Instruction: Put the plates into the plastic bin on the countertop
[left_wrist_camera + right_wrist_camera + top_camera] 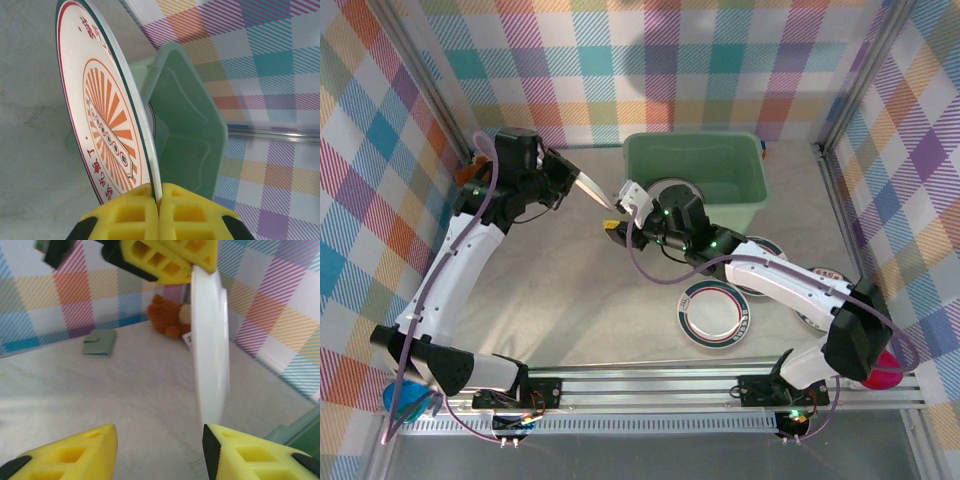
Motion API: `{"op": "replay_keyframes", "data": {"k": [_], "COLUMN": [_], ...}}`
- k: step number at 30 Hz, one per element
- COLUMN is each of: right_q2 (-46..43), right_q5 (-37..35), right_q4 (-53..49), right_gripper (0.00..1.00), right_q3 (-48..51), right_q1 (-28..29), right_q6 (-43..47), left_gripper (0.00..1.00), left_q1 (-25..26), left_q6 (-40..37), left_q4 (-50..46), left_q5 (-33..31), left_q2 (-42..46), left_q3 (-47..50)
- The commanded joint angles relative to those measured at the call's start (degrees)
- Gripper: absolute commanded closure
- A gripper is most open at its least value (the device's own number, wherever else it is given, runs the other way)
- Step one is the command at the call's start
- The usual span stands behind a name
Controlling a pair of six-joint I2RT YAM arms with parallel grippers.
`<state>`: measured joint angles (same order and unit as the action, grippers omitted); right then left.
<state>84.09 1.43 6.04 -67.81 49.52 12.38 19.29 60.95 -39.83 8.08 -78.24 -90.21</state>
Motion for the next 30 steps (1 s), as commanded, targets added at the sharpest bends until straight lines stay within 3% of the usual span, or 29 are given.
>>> {"op": "replay_keyframes", "data": {"k": [1,9,16,30], "right_q2": [2.18,7.74,9.11,9.71], "right_q5": [-7.6,-16.65,-23.39,-23.41], "right_q4": [8.34,10.74,12.92,15.33], "right_gripper": [0.51,0.52,0.68,0.86], "right_q3": [0.42,-3.45,-3.91,-3.89], "right_q1": [1.27,2.86,3.81,4.35], "right_q6": [3.47,2.92,1.43,0.27], "left_gripper": [1.0,1.0,1.0,1.0], "left_q1": [0.99,1.19,1.19,1.28], "left_q6": [2.23,2.77,2.77,4.35], "left_q4": [4.35,3.37,2.18,3.09], "left_q5": [-0.44,-0.87,-1.97,0.06], "left_q2": [2.03,1.79,1.44,-0.13], "left_q3": [-2.2,-2.42,-2.76,-2.3]}}
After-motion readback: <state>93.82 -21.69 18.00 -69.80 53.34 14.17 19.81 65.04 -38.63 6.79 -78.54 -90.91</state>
